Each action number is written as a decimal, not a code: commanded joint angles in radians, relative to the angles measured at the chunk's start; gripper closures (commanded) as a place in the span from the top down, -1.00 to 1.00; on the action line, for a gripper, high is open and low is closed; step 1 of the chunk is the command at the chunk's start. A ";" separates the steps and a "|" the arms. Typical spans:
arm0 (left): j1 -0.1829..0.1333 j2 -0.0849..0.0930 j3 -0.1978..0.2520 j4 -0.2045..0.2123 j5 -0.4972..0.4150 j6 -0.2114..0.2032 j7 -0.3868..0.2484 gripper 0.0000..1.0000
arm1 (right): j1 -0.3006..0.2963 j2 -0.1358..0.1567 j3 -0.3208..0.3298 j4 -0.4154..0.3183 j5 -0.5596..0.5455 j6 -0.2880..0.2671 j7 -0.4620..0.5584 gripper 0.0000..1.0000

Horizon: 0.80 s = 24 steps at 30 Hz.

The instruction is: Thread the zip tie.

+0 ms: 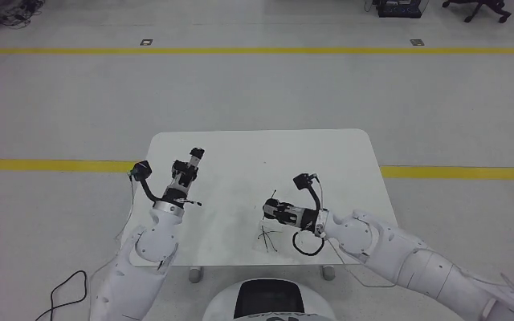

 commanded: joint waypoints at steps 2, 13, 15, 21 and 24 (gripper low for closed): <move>-0.019 -0.004 0.036 0.037 0.160 0.030 0.060 1.00 | -0.022 0.000 0.031 0.010 0.086 0.000 0.053 -1.00; -0.035 -0.005 0.062 0.061 0.264 -0.007 0.092 1.00 | -0.040 -0.003 0.053 0.016 0.145 0.013 0.077 -1.00; -0.033 -0.001 0.073 0.063 0.356 -0.027 0.086 1.00 | -0.047 -0.006 0.063 0.018 0.148 0.025 0.080 -1.00; -0.017 0.013 0.080 0.057 0.542 -0.109 0.042 1.00 | -0.073 -0.007 0.110 0.037 0.191 0.029 0.113 -1.00; -0.011 0.020 0.075 0.057 0.632 -0.141 0.036 1.00 | -0.088 -0.007 0.133 0.048 0.230 0.045 0.143 -1.00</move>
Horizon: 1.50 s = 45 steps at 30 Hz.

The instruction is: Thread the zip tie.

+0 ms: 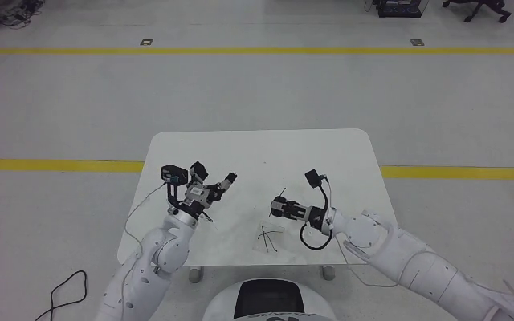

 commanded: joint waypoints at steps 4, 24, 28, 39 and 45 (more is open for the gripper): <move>0.008 0.009 -0.001 0.006 0.094 -0.079 0.001 1.00 | -0.010 0.000 0.019 0.010 0.053 0.015 0.044 -1.00; 0.000 0.027 0.040 0.044 0.521 -0.047 0.148 1.00 | -0.023 -0.021 0.084 0.071 0.212 0.068 0.164 -1.00; 0.000 0.027 0.040 0.044 0.521 -0.047 0.148 1.00 | -0.023 -0.021 0.084 0.071 0.212 0.068 0.164 -1.00; -0.109 0.145 0.211 0.009 0.644 0.040 0.137 1.00 | -0.024 -0.047 0.115 0.058 0.289 0.186 0.151 -1.00; -0.109 0.145 0.211 0.009 0.644 0.040 0.137 1.00 | -0.022 -0.052 0.118 0.061 0.302 0.189 0.156 -1.00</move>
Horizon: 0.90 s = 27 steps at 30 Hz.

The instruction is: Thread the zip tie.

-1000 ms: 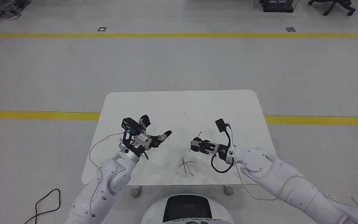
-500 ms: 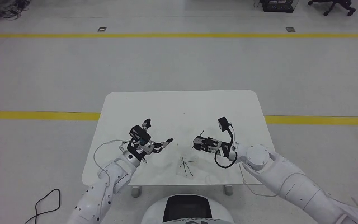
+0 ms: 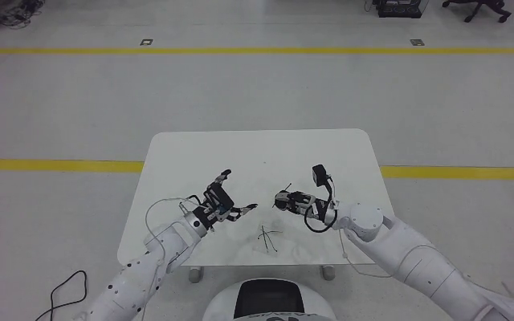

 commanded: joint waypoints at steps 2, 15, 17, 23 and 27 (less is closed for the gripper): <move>-0.005 0.001 0.002 -0.001 0.000 0.003 -0.006 1.00 | 0.000 0.000 0.000 0.000 0.000 0.000 0.000 -1.00; -0.307 0.180 0.420 0.010 0.000 0.342 -0.075 1.00 | 0.002 -0.026 0.043 -0.020 0.102 0.112 -0.041 -1.00; -0.307 0.180 0.420 0.010 0.000 0.342 -0.075 1.00 | 0.002 -0.026 0.043 -0.020 0.102 0.112 -0.041 -1.00; -0.365 0.190 0.475 0.017 0.000 0.341 -0.114 1.00 | -0.007 -0.033 0.052 -0.032 0.114 0.127 -0.058 -1.00; -0.465 0.212 0.602 0.019 0.000 0.396 -0.142 1.00 | 0.001 -0.049 0.061 -0.035 0.164 0.170 -0.077 -1.00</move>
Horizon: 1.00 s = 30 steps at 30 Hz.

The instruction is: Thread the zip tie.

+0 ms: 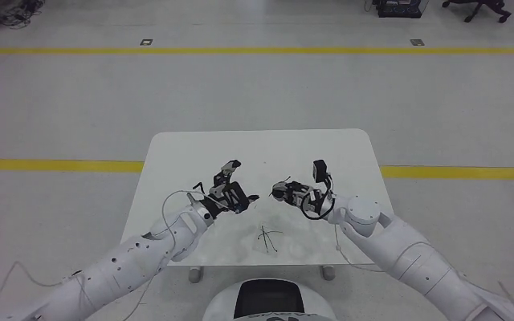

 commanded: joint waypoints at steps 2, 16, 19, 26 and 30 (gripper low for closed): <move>-0.096 0.020 0.134 0.006 0.000 0.068 -0.027 1.00 | 0.013 -0.016 0.001 0.004 0.048 0.042 -0.015 -1.00; -0.235 0.030 0.303 0.023 0.000 0.140 -0.008 1.00 | 0.008 -0.040 0.018 0.017 0.119 0.075 -0.024 -1.00; -0.246 0.030 0.307 0.027 0.000 0.147 0.020 1.00 | 0.010 -0.045 0.023 0.020 0.140 0.091 -0.017 -1.00; -0.250 0.028 0.305 0.032 0.000 0.134 0.029 1.00 | 0.002 -0.048 0.029 0.016 0.145 0.093 -0.028 -1.00; -0.261 0.026 0.307 0.032 0.000 0.116 0.045 1.00 | 0.002 -0.055 0.044 0.016 0.158 0.117 -0.040 -1.00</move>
